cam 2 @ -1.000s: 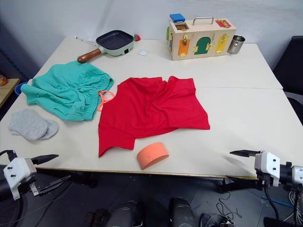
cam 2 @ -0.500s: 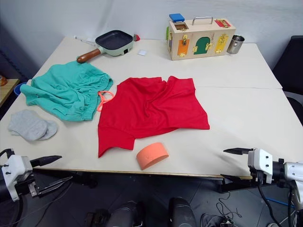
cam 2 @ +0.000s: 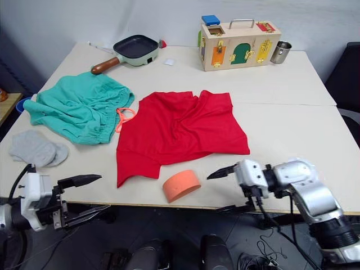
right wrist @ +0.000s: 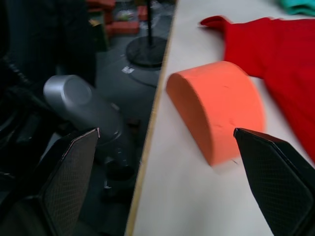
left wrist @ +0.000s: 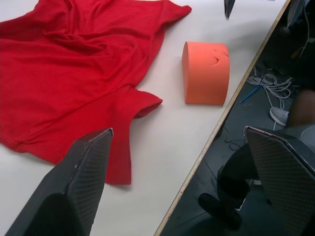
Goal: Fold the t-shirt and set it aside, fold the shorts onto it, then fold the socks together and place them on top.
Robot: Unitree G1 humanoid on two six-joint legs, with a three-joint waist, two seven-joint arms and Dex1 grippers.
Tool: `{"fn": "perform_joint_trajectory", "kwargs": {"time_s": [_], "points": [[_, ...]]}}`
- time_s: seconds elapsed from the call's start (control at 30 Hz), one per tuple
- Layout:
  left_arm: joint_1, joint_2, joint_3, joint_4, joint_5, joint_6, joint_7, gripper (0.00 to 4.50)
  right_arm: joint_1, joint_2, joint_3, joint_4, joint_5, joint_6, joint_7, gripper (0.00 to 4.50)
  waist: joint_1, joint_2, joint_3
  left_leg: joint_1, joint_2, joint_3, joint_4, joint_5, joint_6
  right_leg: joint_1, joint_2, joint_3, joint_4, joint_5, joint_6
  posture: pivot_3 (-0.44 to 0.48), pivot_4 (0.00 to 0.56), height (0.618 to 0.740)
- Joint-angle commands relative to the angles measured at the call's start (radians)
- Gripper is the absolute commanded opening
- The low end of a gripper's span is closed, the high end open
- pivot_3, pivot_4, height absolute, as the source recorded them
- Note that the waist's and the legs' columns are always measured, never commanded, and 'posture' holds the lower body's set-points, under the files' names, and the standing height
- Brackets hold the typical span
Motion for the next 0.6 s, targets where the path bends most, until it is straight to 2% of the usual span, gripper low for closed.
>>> {"fn": "perform_joint_trajectory", "kwargs": {"time_s": [0.03, 0.2, 0.5, 0.6], "points": [[-0.017, -0.009, -0.021, -0.010, 0.009, -0.017, 0.007, 4.50, -0.089, 0.096, 0.078, 0.004, -0.087, -0.021, -0.063, 4.47, -0.001, 0.000, 0.000, 0.000, 0.000, 0.000, 0.000, 0.000, 0.000, 0.000, 0.000, 0.000, 0.000, 0.000, 0.000, 0.000, 0.150, 0.740], [-0.009, -0.025, -0.052, -0.007, 0.035, -0.029, 0.012, 4.50, -0.200, 0.228, 0.158, 0.127, -0.213, -0.072, -0.135, 4.47, -0.002, 0.000, 0.000, 0.000, 0.000, 0.000, 0.000, 0.001, -0.001, -0.001, 0.000, 0.000, 0.001, 0.000, 0.000, 0.000, 0.150, 0.740], [-0.006, -0.033, -0.067, -0.017, 0.044, -0.035, 0.015, 4.50, -0.259, 0.277, 0.241, 0.220, -0.287, -0.099, -0.093, 4.47, -0.002, 0.000, 0.000, -0.001, -0.001, 0.000, 0.002, -0.001, 0.001, 0.000, 0.000, -0.001, 0.001, 0.000, 0.000, 0.000, 0.150, 0.740], [-0.010, -0.030, -0.070, -0.017, 0.042, -0.035, 0.015, 4.50, -0.269, 0.280, 0.240, 0.244, -0.282, -0.099, -0.072, 3.86, -0.004, 0.000, 0.000, -0.001, 0.000, 0.000, 0.001, 0.000, 0.001, 0.000, 0.000, -0.001, 0.001, 0.000, 0.000, 0.000, 0.150, 0.740]]}}
